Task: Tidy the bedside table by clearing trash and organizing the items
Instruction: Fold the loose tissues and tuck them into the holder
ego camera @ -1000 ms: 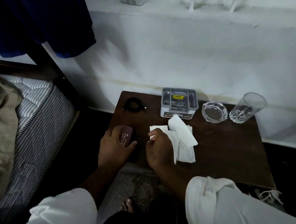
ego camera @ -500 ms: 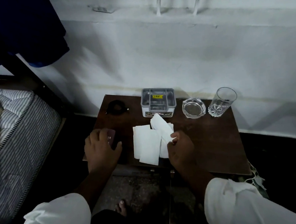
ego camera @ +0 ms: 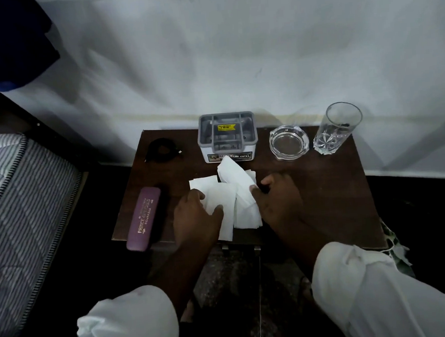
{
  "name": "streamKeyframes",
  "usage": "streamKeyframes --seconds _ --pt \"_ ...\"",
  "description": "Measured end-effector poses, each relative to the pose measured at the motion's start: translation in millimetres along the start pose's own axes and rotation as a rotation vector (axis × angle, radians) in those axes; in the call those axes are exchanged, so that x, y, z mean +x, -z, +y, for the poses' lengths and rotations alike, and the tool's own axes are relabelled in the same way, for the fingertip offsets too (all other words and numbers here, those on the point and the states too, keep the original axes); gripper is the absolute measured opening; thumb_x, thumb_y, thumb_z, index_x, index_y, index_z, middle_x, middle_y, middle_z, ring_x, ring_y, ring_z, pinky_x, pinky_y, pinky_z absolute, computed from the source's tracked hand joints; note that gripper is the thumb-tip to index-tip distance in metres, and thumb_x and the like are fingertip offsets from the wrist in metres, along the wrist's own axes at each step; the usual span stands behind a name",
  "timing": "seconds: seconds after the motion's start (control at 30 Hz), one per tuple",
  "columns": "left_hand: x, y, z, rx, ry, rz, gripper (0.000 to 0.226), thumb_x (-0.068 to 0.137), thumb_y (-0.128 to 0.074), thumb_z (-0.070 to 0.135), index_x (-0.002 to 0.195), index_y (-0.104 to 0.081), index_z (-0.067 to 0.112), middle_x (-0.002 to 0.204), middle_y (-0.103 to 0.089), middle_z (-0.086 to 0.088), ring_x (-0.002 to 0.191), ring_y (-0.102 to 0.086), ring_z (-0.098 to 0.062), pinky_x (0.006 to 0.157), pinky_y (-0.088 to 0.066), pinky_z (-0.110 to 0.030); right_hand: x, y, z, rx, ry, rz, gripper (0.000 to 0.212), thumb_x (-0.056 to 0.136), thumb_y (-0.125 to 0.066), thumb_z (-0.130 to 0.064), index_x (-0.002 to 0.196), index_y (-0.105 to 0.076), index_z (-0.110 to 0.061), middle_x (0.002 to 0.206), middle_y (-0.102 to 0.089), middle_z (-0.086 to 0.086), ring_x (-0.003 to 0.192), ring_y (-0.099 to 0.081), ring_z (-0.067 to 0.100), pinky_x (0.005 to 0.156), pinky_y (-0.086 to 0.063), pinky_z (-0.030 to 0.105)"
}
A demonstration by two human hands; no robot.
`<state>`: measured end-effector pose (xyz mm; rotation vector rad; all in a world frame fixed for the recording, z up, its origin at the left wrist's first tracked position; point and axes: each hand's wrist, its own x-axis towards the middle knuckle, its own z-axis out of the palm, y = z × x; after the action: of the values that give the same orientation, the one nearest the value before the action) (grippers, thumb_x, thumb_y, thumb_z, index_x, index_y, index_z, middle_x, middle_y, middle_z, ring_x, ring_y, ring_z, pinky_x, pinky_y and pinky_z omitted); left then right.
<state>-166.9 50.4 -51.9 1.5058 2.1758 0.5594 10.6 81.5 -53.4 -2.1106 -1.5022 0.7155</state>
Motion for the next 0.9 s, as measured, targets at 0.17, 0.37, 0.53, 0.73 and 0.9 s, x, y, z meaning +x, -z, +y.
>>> streamKeyframes --seconds 0.17,0.37,0.53,0.73,0.9 --pt "-2 -5 2 0.046 -0.016 -0.001 0.051 0.075 -0.078 0.046 0.113 -0.057 0.018 0.109 -0.065 -0.005 0.102 -0.061 -0.027 0.086 -0.052 -0.041 2 -3 1 -0.023 0.017 -0.008 0.023 0.082 -0.070 -0.043 0.090 -0.067 -0.022 0.105 -0.063 0.005 0.103 -0.059 0.026 0.087 -0.049 0.037" --pt "-5 -9 5 0.039 -0.032 -0.022 0.046 0.079 -0.079 0.037 0.112 -0.054 0.019 0.102 -0.069 -0.005 0.098 -0.064 -0.026 0.081 -0.051 -0.036 1 -2 -1 0.060 0.025 -0.028 0.014 0.082 -0.072 -0.033 0.084 -0.067 -0.020 0.098 -0.068 0.004 0.097 -0.062 0.023 0.086 -0.051 0.040" --pt "-1 -11 6 -0.033 0.033 -0.033 0.032 0.081 -0.078 0.029 0.106 -0.060 0.018 0.096 -0.071 -0.003 0.095 -0.066 -0.026 0.076 -0.048 -0.031 -6 2 -6 0.174 -0.012 -0.013 0.012 0.080 -0.074 -0.023 0.086 -0.069 -0.015 0.086 -0.070 0.000 0.081 -0.064 0.019 0.076 -0.052 0.035" --pt "0 -8 2 -0.077 0.020 -0.047 0.018 0.085 -0.074 0.033 0.095 -0.069 0.018 0.091 -0.071 0.000 0.090 -0.067 -0.021 0.074 -0.046 -0.028 -10 6 -10 0.219 -0.022 -0.008 0.009 0.078 -0.072 -0.011 0.087 -0.068 -0.012 0.084 -0.069 -0.001 0.077 -0.063 0.018 0.074 -0.053 0.036" --pt "1 -7 6 -0.313 0.019 -0.019 0.021 0.086 -0.072 0.032 0.075 -0.058 0.021 0.073 -0.062 0.007 0.069 -0.058 -0.012 0.059 -0.040 -0.024 -12 9 -14 0.327 -0.074 -0.024 0.015 0.079 -0.071 -0.009 0.093 -0.074 -0.013 0.092 -0.075 0.003 0.087 -0.070 0.022 0.082 -0.057 0.039"
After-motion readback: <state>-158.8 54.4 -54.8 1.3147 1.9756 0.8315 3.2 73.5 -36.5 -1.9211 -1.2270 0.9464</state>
